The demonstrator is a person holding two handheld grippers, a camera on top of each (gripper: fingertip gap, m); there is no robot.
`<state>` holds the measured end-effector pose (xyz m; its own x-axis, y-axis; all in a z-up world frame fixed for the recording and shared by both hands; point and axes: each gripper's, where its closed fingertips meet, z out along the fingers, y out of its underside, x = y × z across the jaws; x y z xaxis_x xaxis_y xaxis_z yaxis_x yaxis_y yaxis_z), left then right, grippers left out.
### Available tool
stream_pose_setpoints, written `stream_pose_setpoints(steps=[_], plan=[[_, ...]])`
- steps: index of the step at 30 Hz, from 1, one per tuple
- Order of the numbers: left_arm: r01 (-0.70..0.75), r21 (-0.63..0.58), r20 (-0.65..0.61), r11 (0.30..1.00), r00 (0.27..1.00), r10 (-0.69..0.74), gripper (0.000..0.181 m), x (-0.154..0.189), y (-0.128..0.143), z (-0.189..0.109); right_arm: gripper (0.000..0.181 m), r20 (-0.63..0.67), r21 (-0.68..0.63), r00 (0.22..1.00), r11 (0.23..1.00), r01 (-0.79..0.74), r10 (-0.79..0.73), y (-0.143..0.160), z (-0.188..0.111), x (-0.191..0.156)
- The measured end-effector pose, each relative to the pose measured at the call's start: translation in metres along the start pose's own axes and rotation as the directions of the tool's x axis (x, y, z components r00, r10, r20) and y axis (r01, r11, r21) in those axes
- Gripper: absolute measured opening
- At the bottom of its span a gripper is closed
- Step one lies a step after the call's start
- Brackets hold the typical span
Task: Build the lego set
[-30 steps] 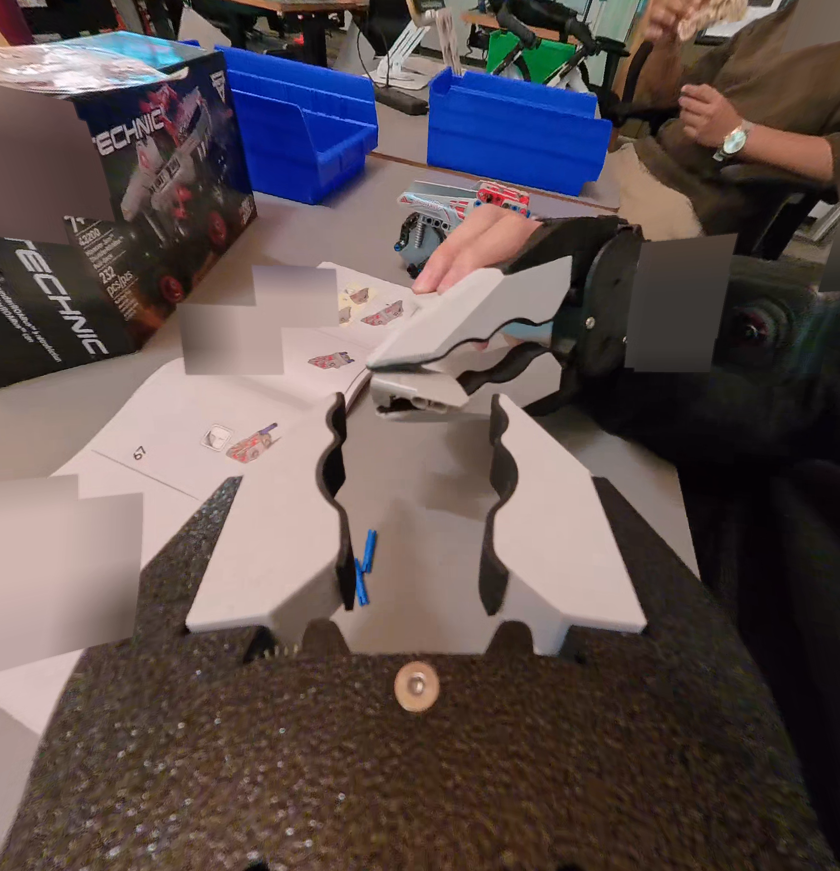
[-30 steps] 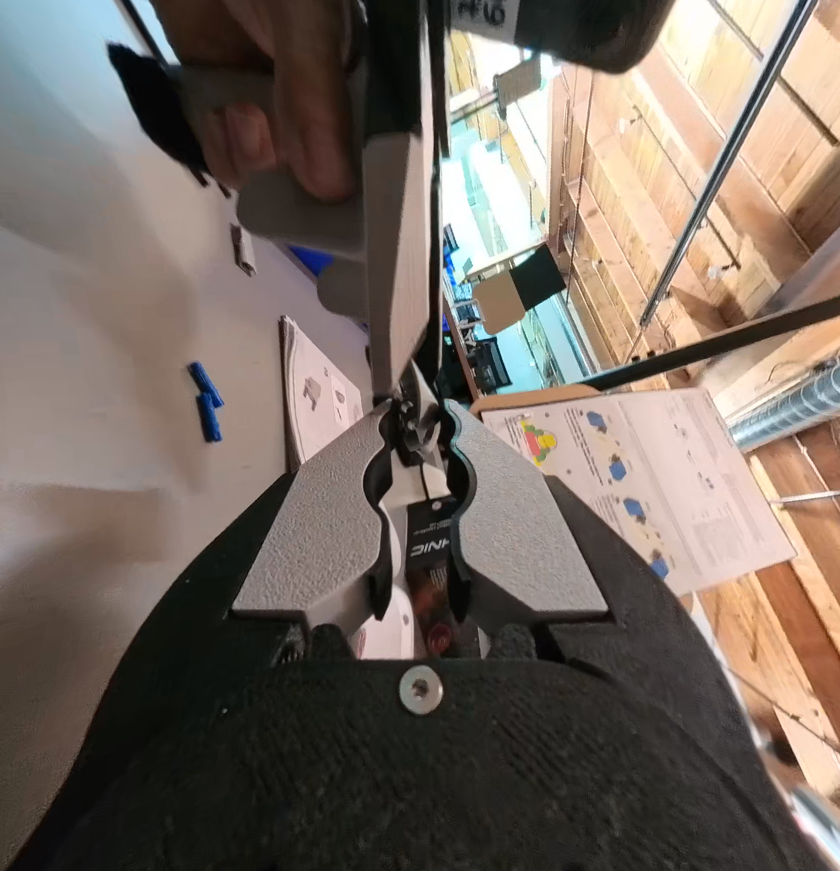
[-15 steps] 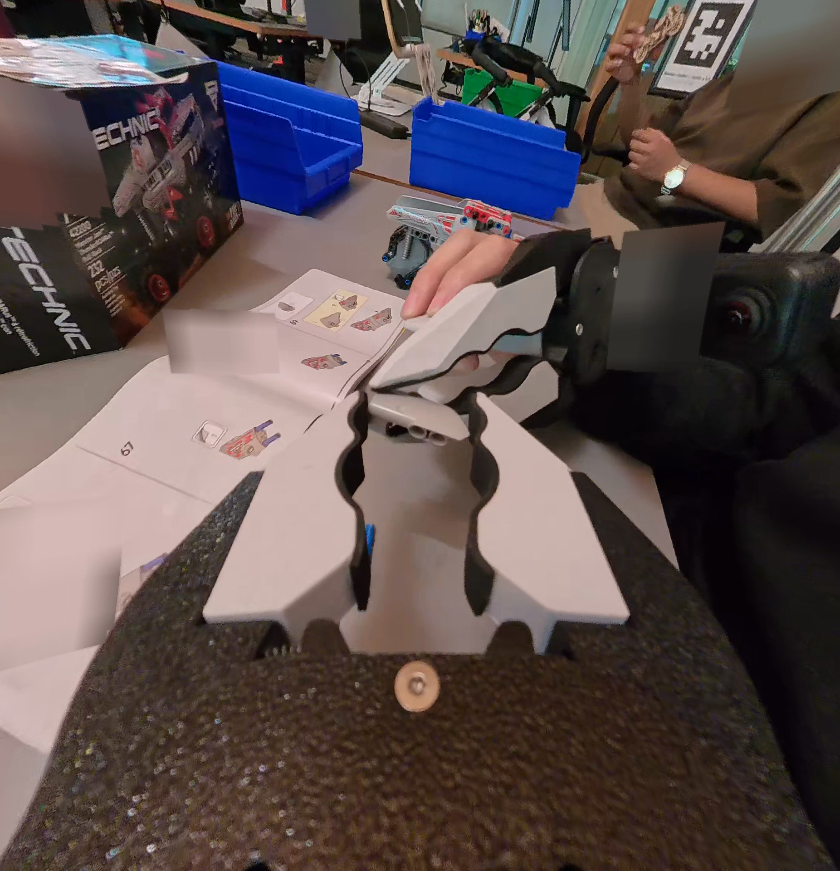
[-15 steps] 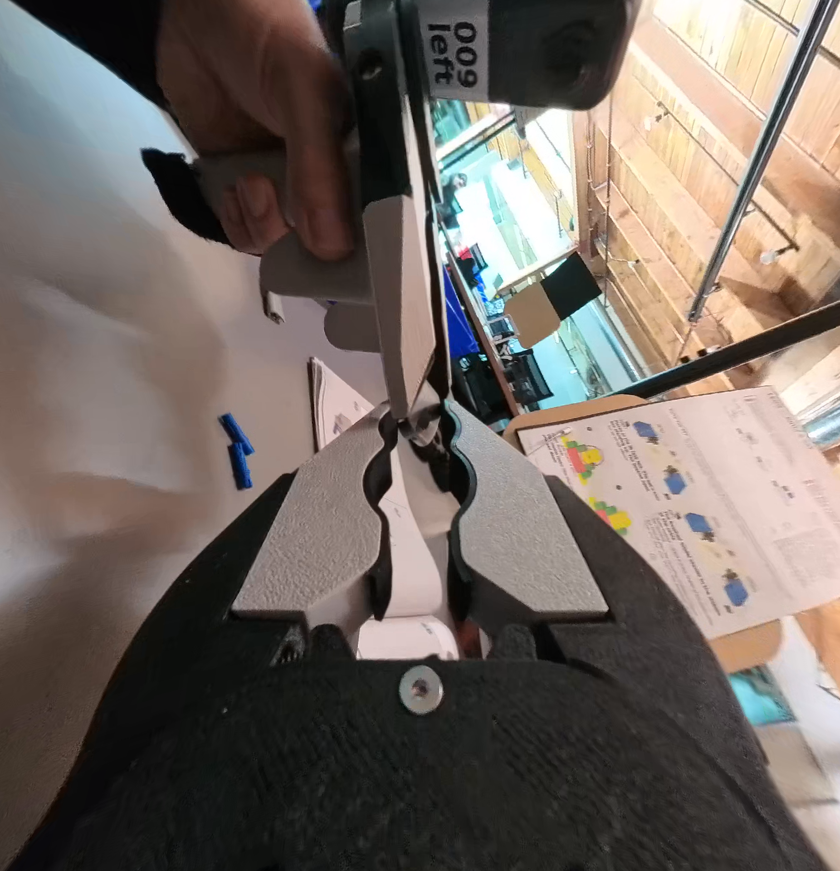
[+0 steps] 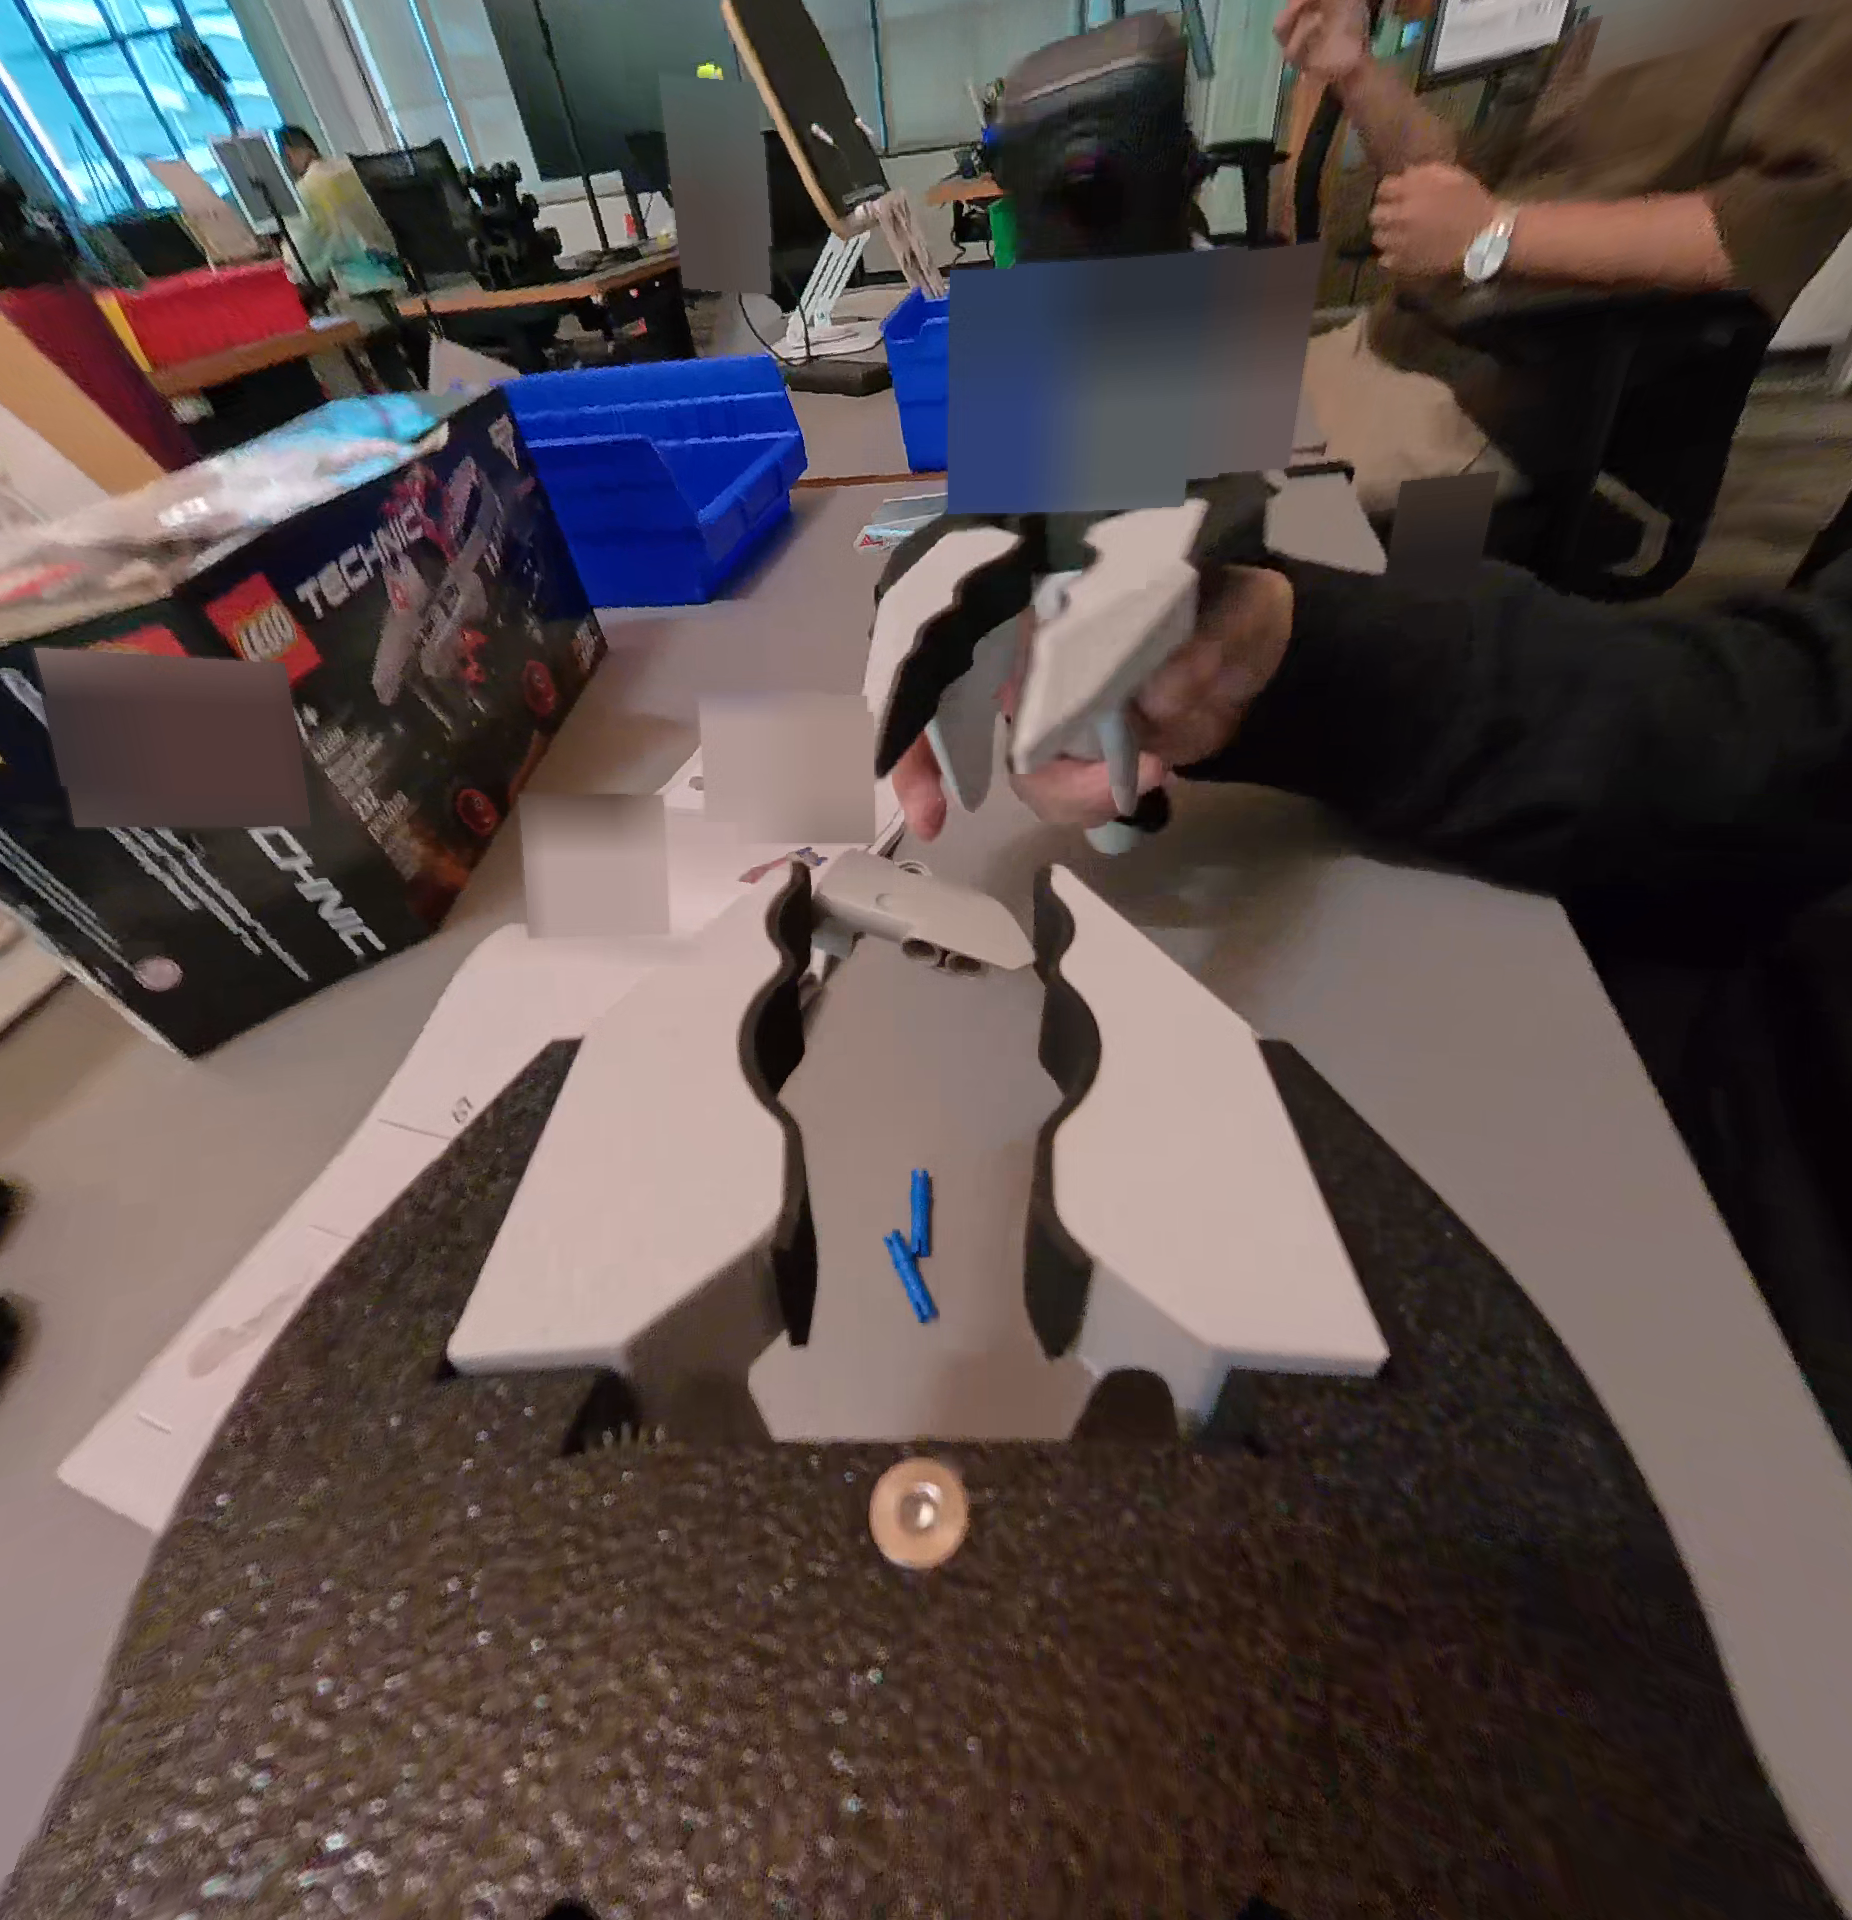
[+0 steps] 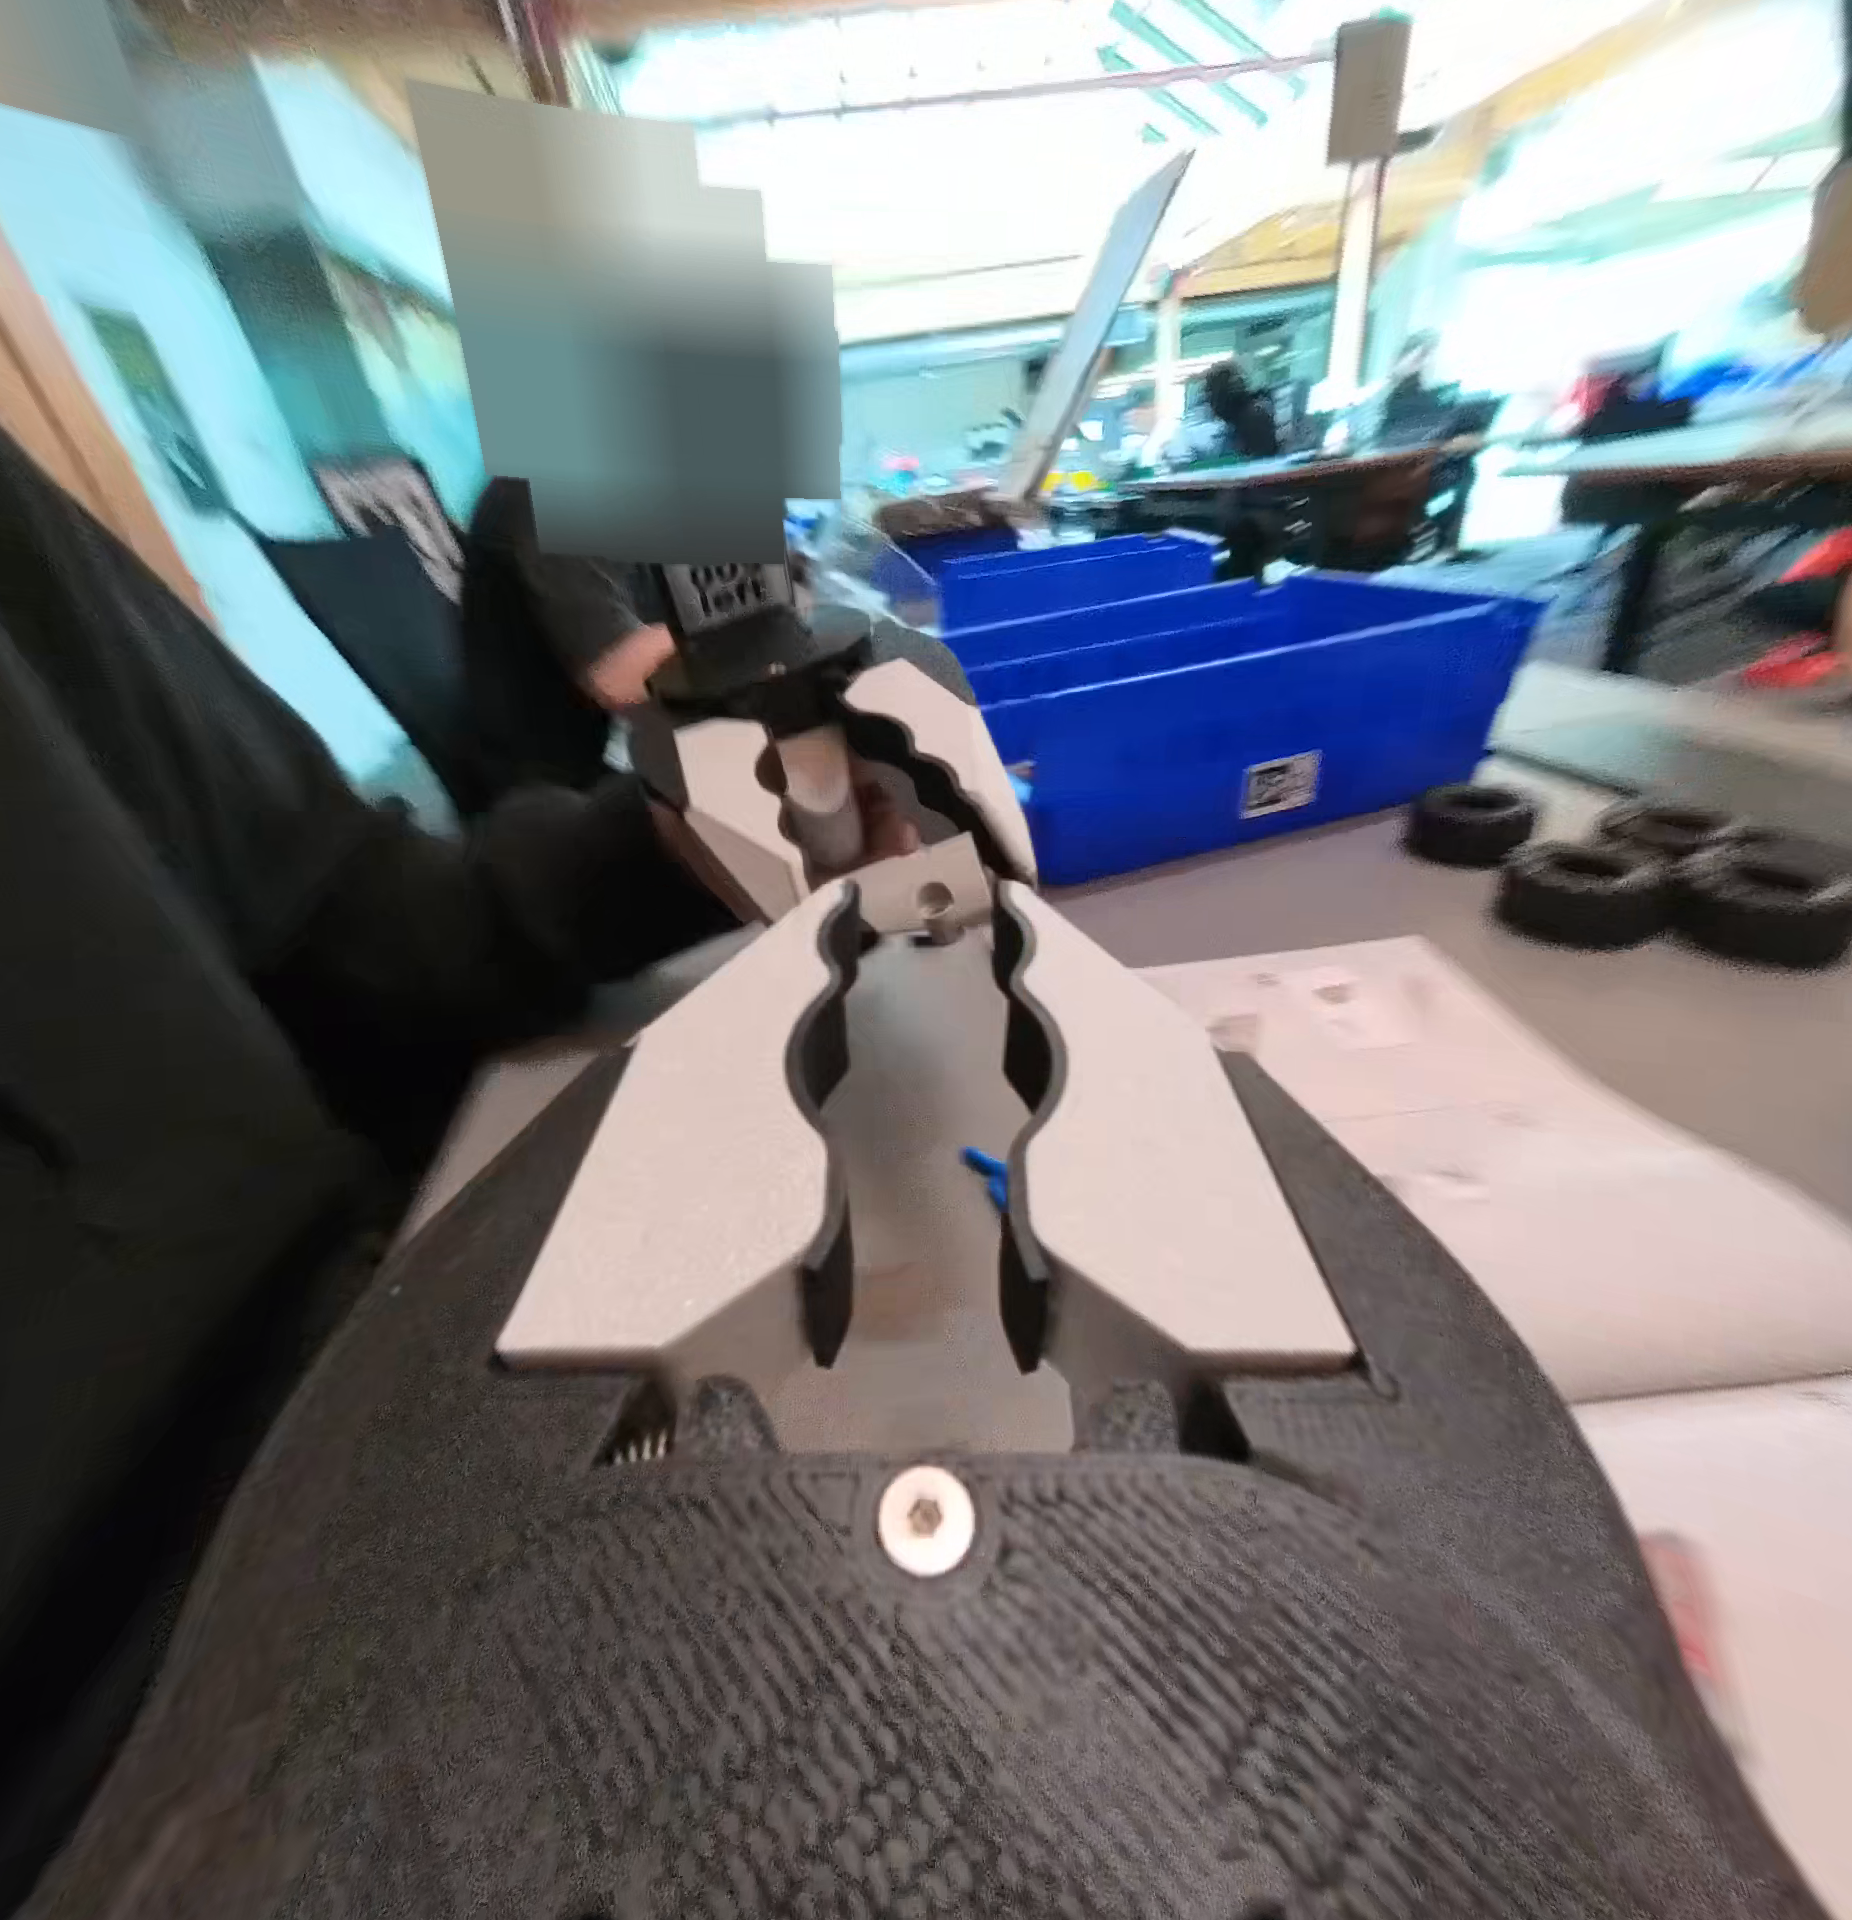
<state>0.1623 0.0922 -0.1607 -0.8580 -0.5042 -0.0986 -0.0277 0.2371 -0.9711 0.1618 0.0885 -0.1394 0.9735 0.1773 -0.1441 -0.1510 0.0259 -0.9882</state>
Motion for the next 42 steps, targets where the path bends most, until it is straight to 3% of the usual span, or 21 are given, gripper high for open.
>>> stream_pose_setpoints(steps=[5,9,11,15,20,25,34,35,39,42], plan=[[-0.205,0.021,0.076,0.979,0.976,0.203,0.040,0.002,-0.016,-0.002,0.035,0.111,-0.009,0.937,0.943,-0.333,0.332,0.002,0.009,0.001],[-0.348,-0.069,0.048,0.935,0.935,0.351,0.040,0.006,-0.016,0.004,0.045,0.081,-0.051,0.936,0.939,-0.341,0.344,0.009,0.011,0.006],[-0.412,-0.116,0.069,0.904,0.904,0.421,0.041,0.001,-0.018,0.007,0.043,0.098,-0.013,0.926,0.931,-0.365,0.364,0.004,0.009,0.006],[-0.414,-0.103,0.067,0.904,0.904,0.422,0.040,-0.003,-0.026,0.016,0.033,0.101,0.082,0.892,0.890,-0.449,0.441,-0.006,0.004,0.018],[-0.425,-0.125,0.056,0.897,0.899,0.434,0.040,-0.001,-0.017,0.024,0.034,0.126,0.111,0.894,0.889,-0.444,0.431,-0.012,0.001,0.014],[-0.431,-0.122,0.062,0.894,0.896,0.440,0.040,0.002,-0.011,0.029,0.024,0.078,0.018,0.896,0.898,-0.440,0.438,0.006,0.008,0.011],[-0.427,-0.054,0.088,0.902,0.898,0.431,0.040,0.001,-0.017,0.028,0.018,0.060,0.073,0.926,0.923,-0.377,0.373,-0.002,0.010,0.011],[-0.415,-0.035,0.104,0.909,0.903,0.417,0.027,0.000,-0.021,0.028,0.015,0.038,0.062,0.939,0.937,-0.344,0.343,0.000,0.010,0.011],[-0.364,-0.008,0.129,0.931,0.923,0.362,0.034,-0.004,-0.026,0.025,0.014,-0.013,0.096,0.976,0.972,-0.214,0.216,-0.009,0.010,0.009],[-0.346,0.012,0.158,0.938,0.927,0.340,0.037,-0.007,-0.030,0.022,0.015,-0.099,0.148,0.964,0.962,-0.230,0.246,-0.010,0.008,0.025]])
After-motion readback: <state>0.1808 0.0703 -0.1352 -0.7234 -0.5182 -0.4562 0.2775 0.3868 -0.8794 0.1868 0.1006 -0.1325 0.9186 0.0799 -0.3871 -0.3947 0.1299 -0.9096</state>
